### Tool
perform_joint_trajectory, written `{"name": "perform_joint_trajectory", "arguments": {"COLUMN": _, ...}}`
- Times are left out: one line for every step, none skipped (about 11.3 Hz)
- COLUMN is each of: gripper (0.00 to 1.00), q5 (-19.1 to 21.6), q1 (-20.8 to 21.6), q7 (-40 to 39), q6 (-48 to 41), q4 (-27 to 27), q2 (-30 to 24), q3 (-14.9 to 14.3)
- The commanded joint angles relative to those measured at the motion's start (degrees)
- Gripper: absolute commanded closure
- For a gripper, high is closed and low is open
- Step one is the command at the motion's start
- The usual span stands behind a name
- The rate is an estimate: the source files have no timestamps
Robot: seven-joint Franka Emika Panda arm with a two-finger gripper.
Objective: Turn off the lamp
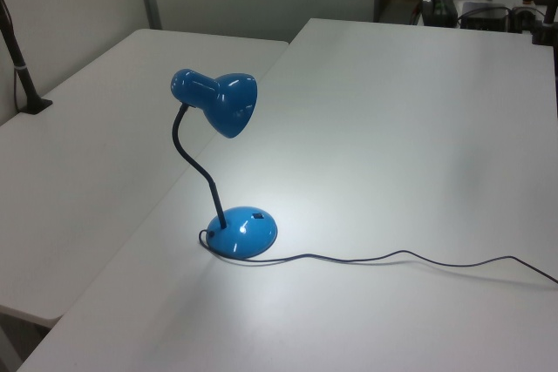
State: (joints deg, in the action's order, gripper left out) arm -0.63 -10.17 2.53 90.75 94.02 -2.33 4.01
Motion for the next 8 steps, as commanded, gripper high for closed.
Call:
{"name": "perform_joint_trajectory", "arguments": {"gripper": 0.00, "q5": 0.2, "q1": 0.9, "q7": 1.0, "q6": 0.2, "q4": -0.7, "q2": 0.1, "q3": -1.3}}
{"name": "perform_joint_trajectory", "arguments": {"gripper": 0.00, "q5": 0.3, "q1": 0.9, "q7": 1.0, "q6": 0.3, "q4": -0.7, "q2": 0.1, "q3": -1.5}}
{"name": "perform_joint_trajectory", "arguments": {"gripper": 0.00, "q5": 0.3, "q1": 0.9, "q7": 1.0, "q6": 0.2, "q4": -0.7, "q2": 0.1, "q3": -1.5}}
{"name": "perform_joint_trajectory", "arguments": {"gripper": 0.00, "q5": 0.3, "q1": 0.9, "q7": 1.0, "q6": 0.2, "q4": -0.7, "q2": 0.0, "q3": -1.5}}
{"name": "perform_joint_trajectory", "arguments": {"gripper": 0.00, "q5": 0.5, "q1": 0.9, "q7": 1.0, "q6": 0.2, "q4": -0.7, "q2": 0.0, "q3": -1.5}}
{"name": "perform_joint_trajectory", "arguments": {"gripper": 0.00, "q5": 1.2, "q1": 0.9, "q7": 1.0, "q6": 0.2, "q4": -0.7, "q2": 0.1, "q3": -1.5}}
{"name": "perform_joint_trajectory", "arguments": {"gripper": 0.00, "q5": 1.5, "q1": 0.9, "q7": 1.0, "q6": 0.0, "q4": -0.7, "q2": 0.1, "q3": -1.5}}
{"name": "perform_joint_trajectory", "arguments": {"gripper": 0.00, "q5": 1.5, "q1": 0.9, "q7": 1.3, "q6": 0.0, "q4": -0.7, "q2": 0.2, "q3": -1.5}}
